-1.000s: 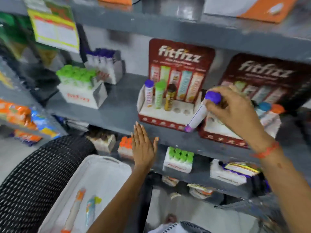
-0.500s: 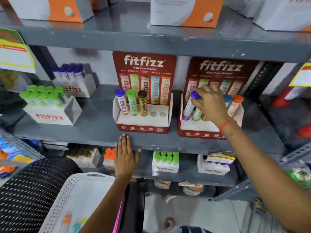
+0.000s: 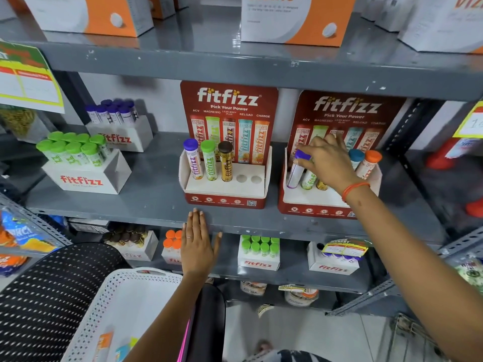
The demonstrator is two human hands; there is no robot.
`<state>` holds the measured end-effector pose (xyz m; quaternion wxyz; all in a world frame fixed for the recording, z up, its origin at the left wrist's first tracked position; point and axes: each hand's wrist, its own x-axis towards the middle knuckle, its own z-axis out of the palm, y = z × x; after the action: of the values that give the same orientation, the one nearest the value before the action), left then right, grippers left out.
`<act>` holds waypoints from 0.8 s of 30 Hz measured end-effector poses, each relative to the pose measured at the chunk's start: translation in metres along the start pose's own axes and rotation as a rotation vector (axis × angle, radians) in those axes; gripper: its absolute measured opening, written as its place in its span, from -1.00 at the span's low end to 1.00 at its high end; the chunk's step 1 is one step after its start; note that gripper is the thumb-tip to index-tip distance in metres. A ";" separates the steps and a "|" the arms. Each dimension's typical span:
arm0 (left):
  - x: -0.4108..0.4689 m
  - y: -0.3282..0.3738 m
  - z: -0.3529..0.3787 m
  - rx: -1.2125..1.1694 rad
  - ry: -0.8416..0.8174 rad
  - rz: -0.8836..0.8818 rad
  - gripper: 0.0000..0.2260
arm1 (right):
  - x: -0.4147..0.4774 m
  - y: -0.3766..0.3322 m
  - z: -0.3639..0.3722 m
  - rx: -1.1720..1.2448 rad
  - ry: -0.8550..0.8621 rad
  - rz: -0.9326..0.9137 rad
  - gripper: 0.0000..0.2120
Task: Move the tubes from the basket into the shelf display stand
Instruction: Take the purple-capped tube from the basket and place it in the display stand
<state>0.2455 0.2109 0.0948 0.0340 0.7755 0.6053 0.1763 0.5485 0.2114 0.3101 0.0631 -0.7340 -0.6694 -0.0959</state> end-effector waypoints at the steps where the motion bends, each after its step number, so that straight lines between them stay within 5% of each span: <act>1: 0.000 0.000 0.000 -0.001 0.000 -0.002 -0.32 | 0.000 0.001 -0.001 0.021 -0.008 -0.012 -0.62; 12: 0.001 -0.003 0.009 0.012 -0.003 -0.034 -0.33 | 0.002 0.004 -0.003 0.168 0.026 -0.026 -0.64; 17: 0.001 -0.002 0.008 0.006 -0.003 -0.040 -0.33 | 0.006 0.007 -0.002 0.209 -0.056 0.005 -0.48; 24: 0.000 0.000 0.004 -0.021 0.007 -0.029 -0.33 | 0.005 0.008 0.002 0.220 0.006 -0.014 -0.63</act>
<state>0.2470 0.2116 0.0910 0.0426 0.7657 0.6146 0.1849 0.5569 0.2160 0.3092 0.1446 -0.7175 -0.6810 -0.0241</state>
